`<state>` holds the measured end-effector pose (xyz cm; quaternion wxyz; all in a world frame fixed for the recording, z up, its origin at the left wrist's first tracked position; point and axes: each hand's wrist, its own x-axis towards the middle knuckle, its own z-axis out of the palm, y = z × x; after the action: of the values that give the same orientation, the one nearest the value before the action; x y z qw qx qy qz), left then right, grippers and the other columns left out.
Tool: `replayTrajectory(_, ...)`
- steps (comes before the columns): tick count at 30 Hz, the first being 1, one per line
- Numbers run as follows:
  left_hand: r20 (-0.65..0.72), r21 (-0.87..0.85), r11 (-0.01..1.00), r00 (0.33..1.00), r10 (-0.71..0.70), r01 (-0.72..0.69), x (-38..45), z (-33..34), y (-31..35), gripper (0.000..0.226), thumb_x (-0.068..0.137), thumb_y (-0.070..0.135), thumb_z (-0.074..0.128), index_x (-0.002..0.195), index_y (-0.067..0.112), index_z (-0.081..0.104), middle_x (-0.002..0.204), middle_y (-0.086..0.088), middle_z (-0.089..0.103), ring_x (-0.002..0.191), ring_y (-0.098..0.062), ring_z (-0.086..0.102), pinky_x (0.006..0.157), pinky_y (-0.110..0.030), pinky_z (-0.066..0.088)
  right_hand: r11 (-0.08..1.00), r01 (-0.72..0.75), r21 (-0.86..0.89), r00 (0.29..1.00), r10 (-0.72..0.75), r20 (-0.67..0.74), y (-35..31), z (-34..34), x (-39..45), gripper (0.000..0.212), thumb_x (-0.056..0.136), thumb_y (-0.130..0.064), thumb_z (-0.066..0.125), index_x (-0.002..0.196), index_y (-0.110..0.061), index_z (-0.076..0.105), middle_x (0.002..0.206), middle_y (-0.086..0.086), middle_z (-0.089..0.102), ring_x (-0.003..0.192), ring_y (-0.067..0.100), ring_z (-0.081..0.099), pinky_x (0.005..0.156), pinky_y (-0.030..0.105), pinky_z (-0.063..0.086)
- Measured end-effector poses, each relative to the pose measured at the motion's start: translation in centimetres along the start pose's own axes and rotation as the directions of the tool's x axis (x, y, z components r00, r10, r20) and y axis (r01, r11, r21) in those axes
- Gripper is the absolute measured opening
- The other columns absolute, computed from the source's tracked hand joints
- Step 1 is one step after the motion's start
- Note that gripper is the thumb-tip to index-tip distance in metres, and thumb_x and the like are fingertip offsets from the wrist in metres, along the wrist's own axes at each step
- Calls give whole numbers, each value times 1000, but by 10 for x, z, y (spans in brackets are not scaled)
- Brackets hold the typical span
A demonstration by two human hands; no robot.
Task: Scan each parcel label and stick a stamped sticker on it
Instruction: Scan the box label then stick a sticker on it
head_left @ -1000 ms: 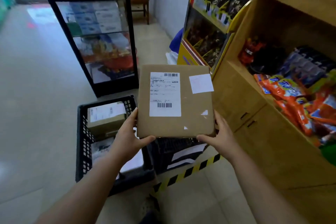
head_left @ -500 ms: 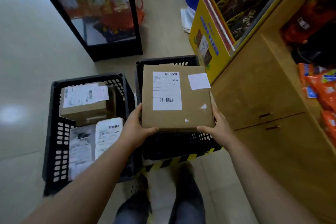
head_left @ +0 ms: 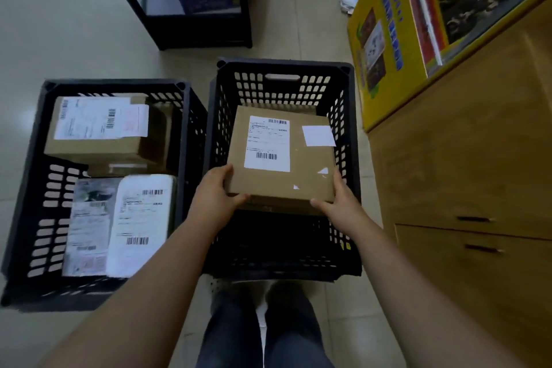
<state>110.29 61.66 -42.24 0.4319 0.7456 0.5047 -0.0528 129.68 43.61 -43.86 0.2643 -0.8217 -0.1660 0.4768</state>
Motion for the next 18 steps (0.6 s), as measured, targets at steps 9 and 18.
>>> replayTrajectory(9,-20,58,998,1000,25,-23,47,50,-28,66,90,20,69,147,9,37,150,-6,37,132,-21,40,107,-24,29,999,-15,50,997,18,-70,24,29,67,92,88,-13,70,155,-40,13,156,-6,27,139,21,35,116,39,27)
replayTrajectory(18,-78,-92,994,995,-59,51,71,93,-61,77,88,22,71,152,14,29,157,-2,27,139,-17,33,112,-23,24,996,34,87,976,-15,-217,53,56,90,97,82,-29,77,154,-45,13,154,-4,22,133,13,35,101,23,29)
